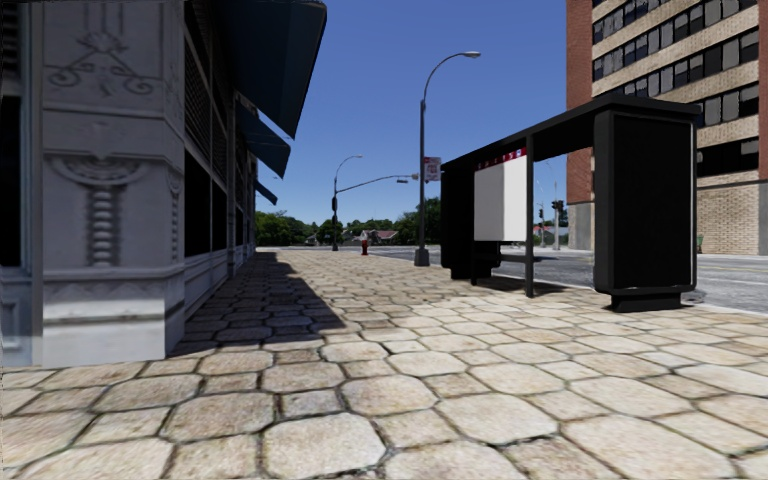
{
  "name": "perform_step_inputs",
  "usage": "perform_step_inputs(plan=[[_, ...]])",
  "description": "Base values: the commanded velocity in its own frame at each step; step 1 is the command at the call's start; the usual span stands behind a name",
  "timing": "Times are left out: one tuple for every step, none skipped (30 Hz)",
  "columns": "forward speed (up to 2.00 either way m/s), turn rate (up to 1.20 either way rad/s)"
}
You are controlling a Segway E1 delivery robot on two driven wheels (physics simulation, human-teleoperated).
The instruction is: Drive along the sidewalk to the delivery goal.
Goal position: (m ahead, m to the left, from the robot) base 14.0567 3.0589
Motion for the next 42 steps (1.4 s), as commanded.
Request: perform_step_inputs(plan=[[2.0,0.0],[2.0,0.0],[2.0,0.0],[2.0,0.0],[2.0,0.0],[2.0,0.0],[2.0,0.0],[2.0,0.0],[2.0,0.0],[2.0,0.0],[2.0,0.0],[2.0,0.0],[2.0,0.01],[2.0,0.02],[2.0,0.05],[2.0,0.07],[2.0,0.07],[2.0,0.07],[2.0,0.08],[2.0,0.08],[2.0,0.08],[2.0,0.08],[2.0,0.08],[2.0,0.08],[2.0,0.08],[2.0,0.1],[2.0,0.11],[2.0,0.12],[2.0,0.12],[2.0,0.12],[2.0,0.12],[2.0,0.12],[2.0,0.12],[2.0,0.12],[2.0,0.12],[2.0,0.12],[2.0,0.12],[2.0,0.12],[2.0,0.14],[2.0,0.2],[2.0,0.2],[2.0,0.25]])
